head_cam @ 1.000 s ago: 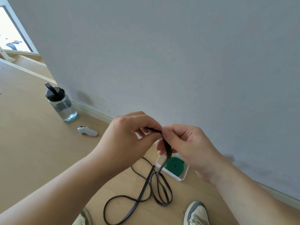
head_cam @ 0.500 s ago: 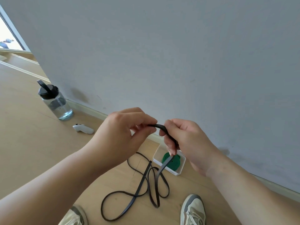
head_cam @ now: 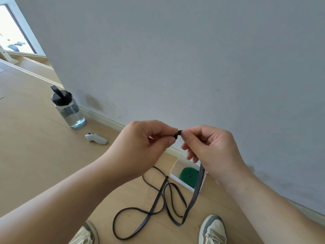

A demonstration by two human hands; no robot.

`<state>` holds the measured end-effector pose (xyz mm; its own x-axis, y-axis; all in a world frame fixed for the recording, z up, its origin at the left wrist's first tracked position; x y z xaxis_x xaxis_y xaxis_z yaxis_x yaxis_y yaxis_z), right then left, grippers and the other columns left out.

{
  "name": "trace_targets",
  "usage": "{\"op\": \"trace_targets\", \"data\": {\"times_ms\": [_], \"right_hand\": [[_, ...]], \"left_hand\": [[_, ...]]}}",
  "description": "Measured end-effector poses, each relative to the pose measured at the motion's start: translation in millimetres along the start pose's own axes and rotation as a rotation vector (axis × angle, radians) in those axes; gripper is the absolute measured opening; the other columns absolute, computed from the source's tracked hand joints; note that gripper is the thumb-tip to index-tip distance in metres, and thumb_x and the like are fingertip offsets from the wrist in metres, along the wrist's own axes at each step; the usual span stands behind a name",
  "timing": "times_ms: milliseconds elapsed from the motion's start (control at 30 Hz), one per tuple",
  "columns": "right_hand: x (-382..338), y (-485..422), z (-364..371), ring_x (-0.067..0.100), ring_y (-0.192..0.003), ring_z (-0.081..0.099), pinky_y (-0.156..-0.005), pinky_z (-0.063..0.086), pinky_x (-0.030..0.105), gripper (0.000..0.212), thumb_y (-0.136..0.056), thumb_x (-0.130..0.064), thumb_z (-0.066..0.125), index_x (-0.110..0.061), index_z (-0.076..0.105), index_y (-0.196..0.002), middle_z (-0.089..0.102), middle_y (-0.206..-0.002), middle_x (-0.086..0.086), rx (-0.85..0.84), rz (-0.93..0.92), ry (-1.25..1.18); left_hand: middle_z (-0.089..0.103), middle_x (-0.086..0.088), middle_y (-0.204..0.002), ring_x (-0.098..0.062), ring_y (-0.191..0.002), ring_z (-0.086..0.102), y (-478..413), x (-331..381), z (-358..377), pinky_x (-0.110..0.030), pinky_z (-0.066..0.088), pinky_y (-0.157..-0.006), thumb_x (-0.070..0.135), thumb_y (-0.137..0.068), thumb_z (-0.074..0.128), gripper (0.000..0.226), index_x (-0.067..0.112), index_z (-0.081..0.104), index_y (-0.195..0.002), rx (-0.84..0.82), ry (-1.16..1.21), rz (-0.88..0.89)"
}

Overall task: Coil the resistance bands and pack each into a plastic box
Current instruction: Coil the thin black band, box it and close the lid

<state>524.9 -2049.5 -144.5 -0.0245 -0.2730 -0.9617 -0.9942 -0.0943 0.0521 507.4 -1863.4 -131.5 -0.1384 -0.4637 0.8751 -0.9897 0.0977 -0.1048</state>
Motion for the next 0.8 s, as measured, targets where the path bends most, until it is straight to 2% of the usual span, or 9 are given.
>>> {"op": "trace_targets", "data": {"times_ms": [67,167,300,400,467,567,733,800], "right_hand": [[-1,1,0,0.014,-0.058,0.063,-0.061,0.053,0.024,0.011,-0.095,-0.023,0.072,-0.022,0.08,-0.087,0.076,-0.074,0.004,-0.016,-0.004,-0.001],[-4,3,5,0.012,-0.057,0.061,-0.058,0.051,0.021,0.011,-0.094,-0.021,0.073,-0.023,0.08,-0.087,0.075,-0.071,0.001,-0.073,-0.02,-0.009],[-5,3,9,0.015,-0.059,0.062,-0.058,0.051,0.025,0.012,-0.095,-0.017,0.072,-0.025,0.081,-0.09,0.077,-0.077,0.005,-0.097,-0.033,-0.017],[-5,3,11,0.017,-0.061,0.064,-0.059,0.051,0.026,0.013,-0.094,-0.016,0.073,-0.025,0.082,-0.09,0.078,-0.081,0.007,-0.104,-0.011,-0.051],[-4,4,13,0.021,-0.062,0.062,-0.058,0.05,0.028,0.011,-0.093,-0.016,0.074,-0.022,0.083,-0.09,0.078,-0.081,0.009,-0.119,0.019,-0.102],[-3,5,17,0.023,-0.061,0.058,-0.054,0.046,0.032,0.009,-0.09,-0.017,0.075,-0.012,0.082,-0.087,0.077,-0.082,0.015,-0.145,0.113,-0.246],[0,5,21,0.021,-0.06,0.055,-0.055,0.044,0.031,0.03,-0.082,-0.028,0.074,-0.001,0.078,-0.095,0.071,-0.082,0.016,-0.196,0.269,-0.42],[1,5,22,0.02,-0.061,0.055,-0.055,0.045,0.03,0.031,-0.083,-0.027,0.074,0.0,0.078,-0.097,0.069,-0.082,0.015,-0.219,0.288,-0.43]], "left_hand": [[0.075,0.026,-0.085,0.003,-0.079,0.073,-1,-3,-2,-0.006,0.052,-0.073,0.021,-0.092,0.078,0.022,0.04,0.077,-0.103,0.023,0.036,-0.036],[0.076,0.025,-0.09,0.009,-0.085,0.071,0,-5,-3,-0.001,0.047,-0.076,0.018,-0.09,0.08,0.028,0.033,0.078,-0.113,0.02,0.054,-0.022],[0.076,0.023,-0.089,0.004,-0.085,0.071,1,-6,-4,-0.005,0.05,-0.077,0.016,-0.094,0.075,0.027,0.031,0.078,-0.115,0.025,0.022,0.008],[0.074,0.028,-0.082,0.006,-0.081,0.07,0,-8,-6,-0.005,0.049,-0.074,0.016,-0.094,0.074,0.026,0.033,0.078,-0.113,0.049,0.002,0.009],[0.071,0.031,-0.077,0.01,-0.082,0.068,1,-6,-6,-0.003,0.047,-0.074,0.014,-0.094,0.074,0.024,0.03,0.079,-0.112,0.067,-0.021,0.03],[0.07,0.028,-0.081,0.012,-0.082,0.065,2,-3,-5,-0.002,0.046,-0.072,0.014,-0.094,0.073,0.02,0.026,0.08,-0.109,0.108,-0.063,0.069],[0.074,0.018,-0.089,0.001,-0.087,0.068,4,0,-2,-0.015,0.053,-0.073,0.013,-0.094,0.073,0.013,0.022,0.078,-0.103,0.191,-0.113,0.158],[0.074,0.016,-0.089,0.0,-0.088,0.068,4,0,-1,-0.012,0.052,-0.072,0.012,-0.094,0.073,0.012,0.019,0.078,-0.103,0.204,-0.129,0.182]]}}
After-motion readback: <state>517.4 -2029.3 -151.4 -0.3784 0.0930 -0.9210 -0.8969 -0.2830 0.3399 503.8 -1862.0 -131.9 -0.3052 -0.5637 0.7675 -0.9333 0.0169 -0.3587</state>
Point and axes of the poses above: each hand's wrist, its own y-axis away from the middle knuckle, its own z-axis out of the palm, x = y × z, the point moved 4 cm from there along -y, towards the middle knuckle
